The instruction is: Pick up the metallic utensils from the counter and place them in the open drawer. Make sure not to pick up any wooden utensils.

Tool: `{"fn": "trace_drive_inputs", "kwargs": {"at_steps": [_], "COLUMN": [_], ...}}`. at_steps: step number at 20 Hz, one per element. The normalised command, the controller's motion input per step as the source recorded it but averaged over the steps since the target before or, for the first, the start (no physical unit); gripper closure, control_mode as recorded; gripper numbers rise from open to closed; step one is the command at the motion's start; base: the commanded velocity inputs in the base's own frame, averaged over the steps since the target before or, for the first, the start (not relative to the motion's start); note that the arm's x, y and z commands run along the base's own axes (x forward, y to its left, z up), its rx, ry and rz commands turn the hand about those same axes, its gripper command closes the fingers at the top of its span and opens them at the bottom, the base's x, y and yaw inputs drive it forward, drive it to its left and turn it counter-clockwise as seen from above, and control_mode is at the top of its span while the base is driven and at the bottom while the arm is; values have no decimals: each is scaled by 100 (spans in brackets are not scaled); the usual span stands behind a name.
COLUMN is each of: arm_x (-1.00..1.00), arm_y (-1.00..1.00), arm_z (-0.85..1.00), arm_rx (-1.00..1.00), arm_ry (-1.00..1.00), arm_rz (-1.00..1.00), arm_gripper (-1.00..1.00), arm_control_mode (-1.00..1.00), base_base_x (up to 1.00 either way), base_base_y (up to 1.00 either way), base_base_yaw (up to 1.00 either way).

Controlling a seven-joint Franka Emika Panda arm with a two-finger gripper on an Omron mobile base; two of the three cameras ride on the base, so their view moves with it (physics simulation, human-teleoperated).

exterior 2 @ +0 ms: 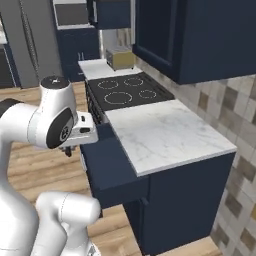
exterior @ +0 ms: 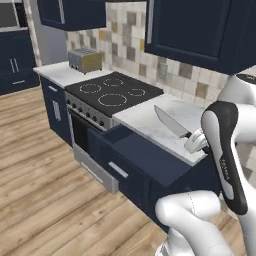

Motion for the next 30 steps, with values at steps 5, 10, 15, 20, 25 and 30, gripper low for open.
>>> {"fn": "trace_drive_inputs", "kwargs": {"at_steps": [5,10,15,20,25,30], "arm_x": [0,0,0,0,7,93], "arm_y": [0,0,0,0,0,31], "arm_z": [0,0,0,0,0,-1], "arm_rx": [0,0,0,0,0,-1], "arm_ry": [0,0,0,0,3,42], "arm_rz": [0,0,0,0,0,-3], "arm_gripper": [100,100,100,100,100,100], "arm_control_mode": [100,100,100,100,-100,-100], "base_base_x": [20,-14,0,0,1,0], "base_base_y": [-71,-65,-5,0,0,0], "base_base_yaw": [57,39,4,0,0,0]}}
